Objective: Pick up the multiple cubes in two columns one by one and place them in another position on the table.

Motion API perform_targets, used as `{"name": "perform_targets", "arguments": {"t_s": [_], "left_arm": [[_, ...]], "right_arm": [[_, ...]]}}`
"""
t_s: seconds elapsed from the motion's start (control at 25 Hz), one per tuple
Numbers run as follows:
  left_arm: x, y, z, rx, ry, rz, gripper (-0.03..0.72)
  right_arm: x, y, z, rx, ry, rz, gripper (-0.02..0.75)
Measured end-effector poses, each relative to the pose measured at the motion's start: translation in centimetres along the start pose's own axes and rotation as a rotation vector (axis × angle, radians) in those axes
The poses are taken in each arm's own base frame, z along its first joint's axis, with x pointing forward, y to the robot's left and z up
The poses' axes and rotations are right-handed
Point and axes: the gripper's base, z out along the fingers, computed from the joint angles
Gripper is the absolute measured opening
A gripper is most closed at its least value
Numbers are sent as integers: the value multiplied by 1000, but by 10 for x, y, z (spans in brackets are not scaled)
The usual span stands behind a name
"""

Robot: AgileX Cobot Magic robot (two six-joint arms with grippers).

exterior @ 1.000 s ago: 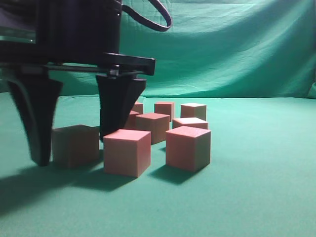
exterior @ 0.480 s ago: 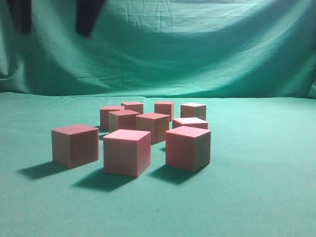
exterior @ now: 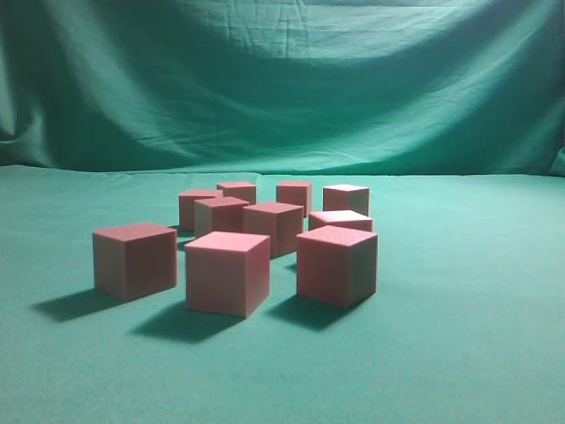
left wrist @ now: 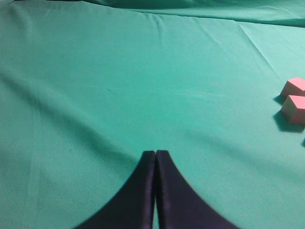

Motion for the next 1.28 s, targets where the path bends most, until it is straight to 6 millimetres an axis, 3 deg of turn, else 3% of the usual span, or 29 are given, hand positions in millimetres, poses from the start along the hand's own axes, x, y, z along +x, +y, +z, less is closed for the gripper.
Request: {"name": "perform_targets", "arguments": {"t_s": [0.12, 0.28, 0.36, 0.56, 0.72, 0.92, 1.08, 1.28], "left_arm": [[0, 0, 0, 0, 0, 0, 0], [0, 0, 0, 0, 0, 0, 0], [0, 0, 0, 0, 0, 0, 0], [0, 0, 0, 0, 0, 0, 0], [0, 0, 0, 0, 0, 0, 0], [0, 0, 0, 0, 0, 0, 0], [0, 0, 0, 0, 0, 0, 0], [0, 0, 0, 0, 0, 0, 0]], "right_arm": [[5, -8, -66, -3, -117, -22, 0], [40, -19, -148, -6, -224, -31, 0], [70, -21, -177, -25, -239, -34, 0], [151, -18, -217, -123, -296, -45, 0], [215, -19, -235, -152, -390, -9, 0], [272, -15, -236, -214, -468, 19, 0], [300, -11, -226, -248, -433, 31, 0], [312, -8, -203, -245, -343, 27, 0]]}}
